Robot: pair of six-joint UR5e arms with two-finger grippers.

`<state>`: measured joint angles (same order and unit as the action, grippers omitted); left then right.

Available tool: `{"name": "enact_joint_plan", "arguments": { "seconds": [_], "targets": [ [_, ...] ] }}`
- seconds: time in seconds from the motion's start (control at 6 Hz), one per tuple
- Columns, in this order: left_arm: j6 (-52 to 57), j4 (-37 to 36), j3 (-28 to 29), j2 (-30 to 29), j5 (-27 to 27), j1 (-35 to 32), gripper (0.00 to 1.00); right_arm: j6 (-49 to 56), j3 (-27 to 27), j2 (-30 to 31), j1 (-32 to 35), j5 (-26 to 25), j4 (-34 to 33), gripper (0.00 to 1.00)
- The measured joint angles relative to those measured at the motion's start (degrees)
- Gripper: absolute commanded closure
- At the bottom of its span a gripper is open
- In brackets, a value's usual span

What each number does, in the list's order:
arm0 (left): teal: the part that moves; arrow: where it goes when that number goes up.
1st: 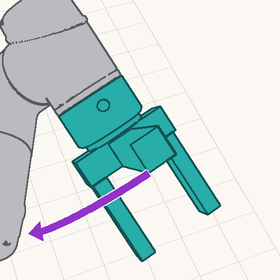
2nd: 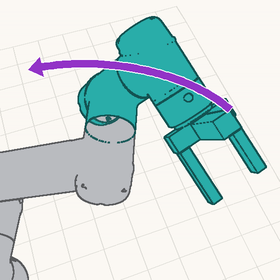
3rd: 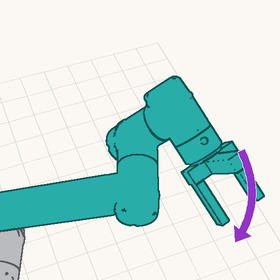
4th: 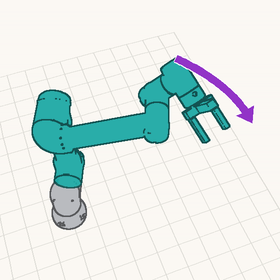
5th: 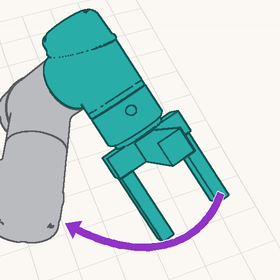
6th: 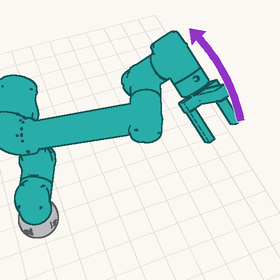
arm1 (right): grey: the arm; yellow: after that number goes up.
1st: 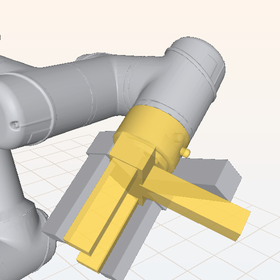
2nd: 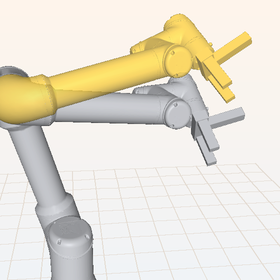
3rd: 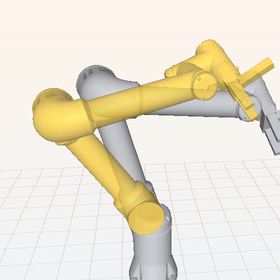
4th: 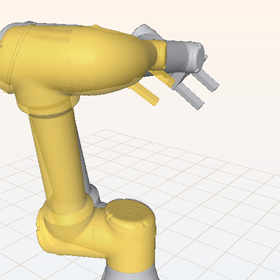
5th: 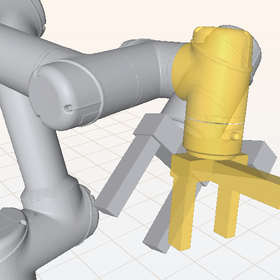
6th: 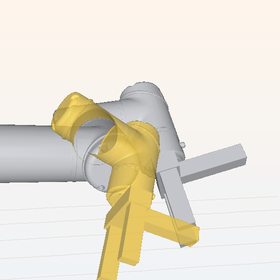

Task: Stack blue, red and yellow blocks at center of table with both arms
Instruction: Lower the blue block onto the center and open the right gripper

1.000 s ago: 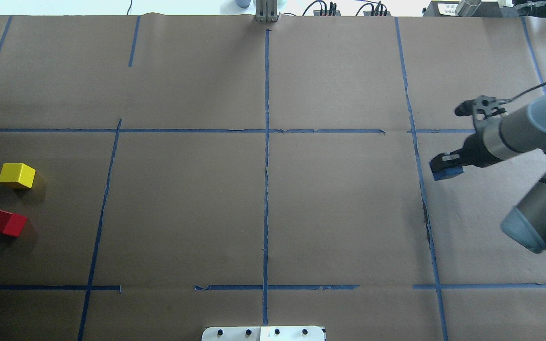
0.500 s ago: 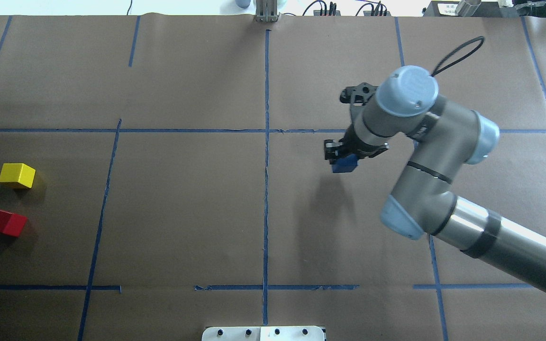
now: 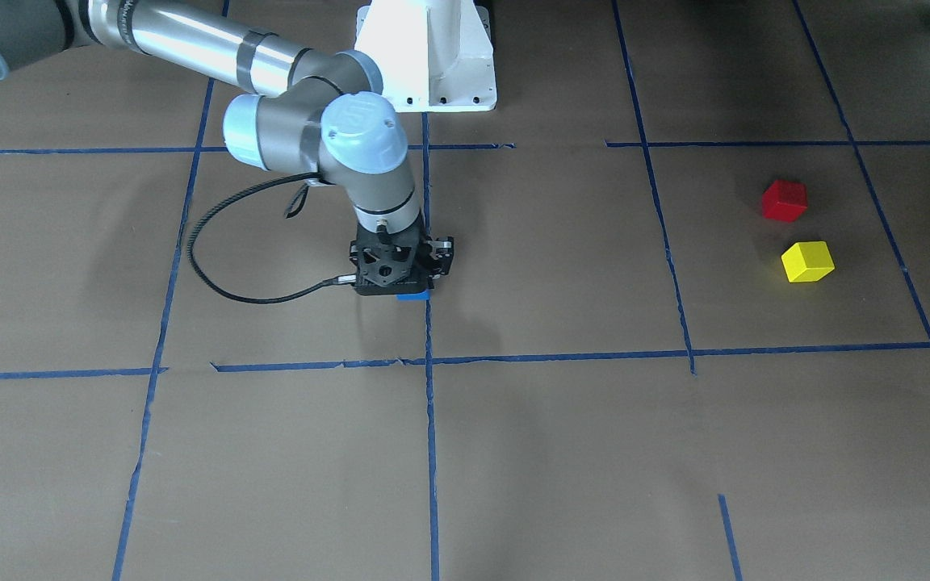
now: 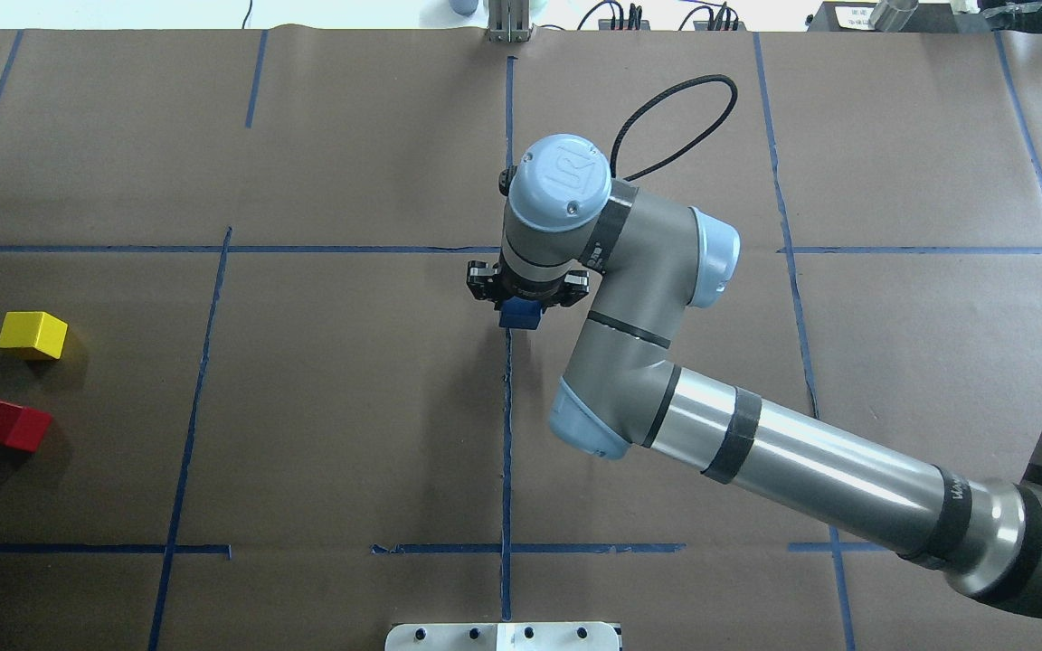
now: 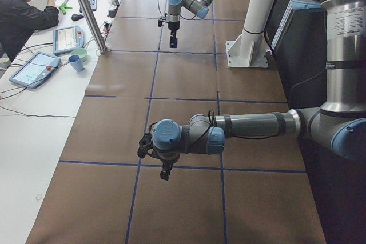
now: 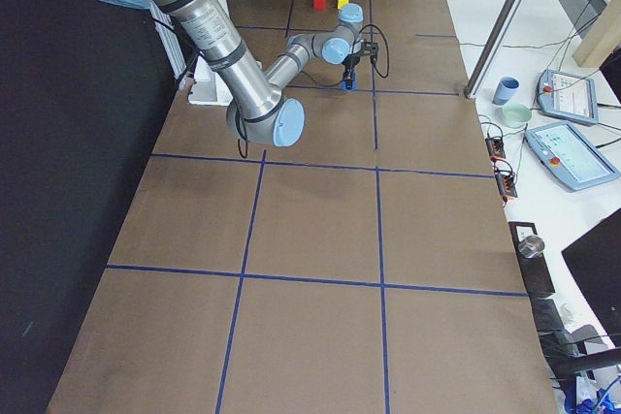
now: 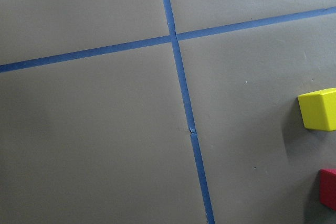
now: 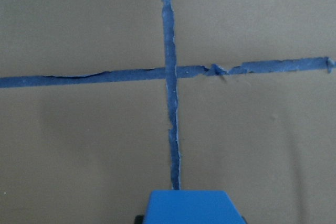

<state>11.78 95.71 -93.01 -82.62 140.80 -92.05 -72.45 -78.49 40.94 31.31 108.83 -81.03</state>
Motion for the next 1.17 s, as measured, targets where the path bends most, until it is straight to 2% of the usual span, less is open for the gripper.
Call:
{"name": "enact_joint_plan", "arguments": {
  "seconds": [0.33, 0.5, 0.67, 0.83, 1.17],
  "targets": [
    [0.0, 0.0, 0.09, 0.0, 0.0, 0.08, 0.0, -0.92, 1.11, -1.24, -1.72, -2.03, -2.08, 0.92],
    [0.0, 0.0, 0.1, 0.0, 0.0, 0.11, 0.0, -1.35, 1.29, -1.37, -2.11, -2.26, -2.17, 0.82],
    [0.0, 0.0, 0.11, 0.0, 0.0, 0.22, 0.0, -1.81, 1.49, -1.42, -2.43, -2.41, -2.14, 0.39],
    [0.0, 0.0, 0.19, 0.0, 0.0, 0.37, 0.0, -2.11, 1.68, -1.45, -2.67, -2.8, -2.09, 0.01],
    [0.0, 0.0, 0.27, 0.0, 0.0, 0.53, 0.0, -2.42, 1.73, -1.48, -3.24, -4.53, -2.01, 0.0]
  ]
}}
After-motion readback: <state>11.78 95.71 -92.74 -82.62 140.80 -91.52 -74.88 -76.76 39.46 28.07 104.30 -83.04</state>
